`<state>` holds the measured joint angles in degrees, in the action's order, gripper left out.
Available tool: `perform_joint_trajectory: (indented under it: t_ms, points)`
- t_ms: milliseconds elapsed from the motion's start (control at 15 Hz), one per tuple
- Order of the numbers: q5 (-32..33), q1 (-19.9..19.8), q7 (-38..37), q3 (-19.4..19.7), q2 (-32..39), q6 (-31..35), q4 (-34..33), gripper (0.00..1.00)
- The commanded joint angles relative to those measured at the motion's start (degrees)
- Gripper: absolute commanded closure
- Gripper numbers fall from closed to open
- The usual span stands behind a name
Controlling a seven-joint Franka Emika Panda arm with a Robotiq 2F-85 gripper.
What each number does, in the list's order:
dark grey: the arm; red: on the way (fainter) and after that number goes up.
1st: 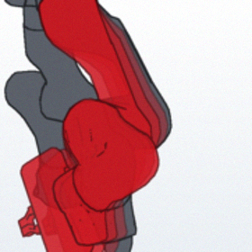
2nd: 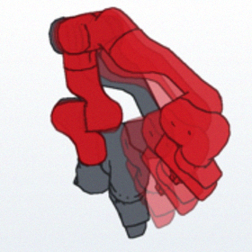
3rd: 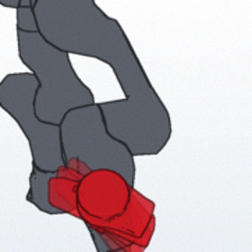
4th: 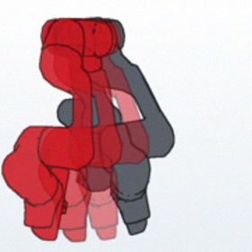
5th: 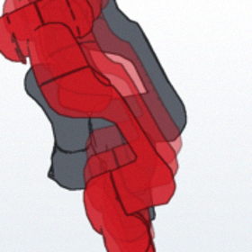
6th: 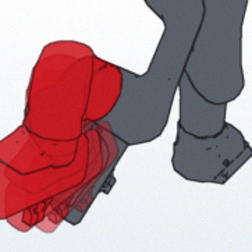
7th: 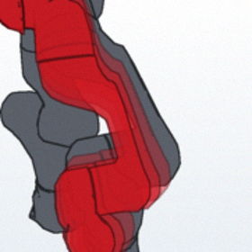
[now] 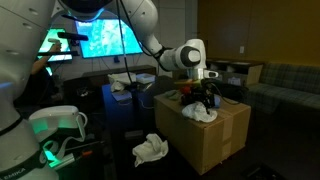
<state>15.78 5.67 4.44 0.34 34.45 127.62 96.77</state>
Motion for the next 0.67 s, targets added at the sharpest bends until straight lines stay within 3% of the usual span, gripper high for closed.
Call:
perform_joint_trajectory:
  t_ms: [0,400,600]
  points:
    - [-3.1,-2.7,3.9,-1.7,-0.7,0.6,0.8,0.42]
    - [-6.7,-4.0,6.1,-2.9,-3.4,-1.6,2.7,0.88]
    - [-8.2,-4.6,5.5,-2.7,-6.8,-2.1,6.7,0.96]
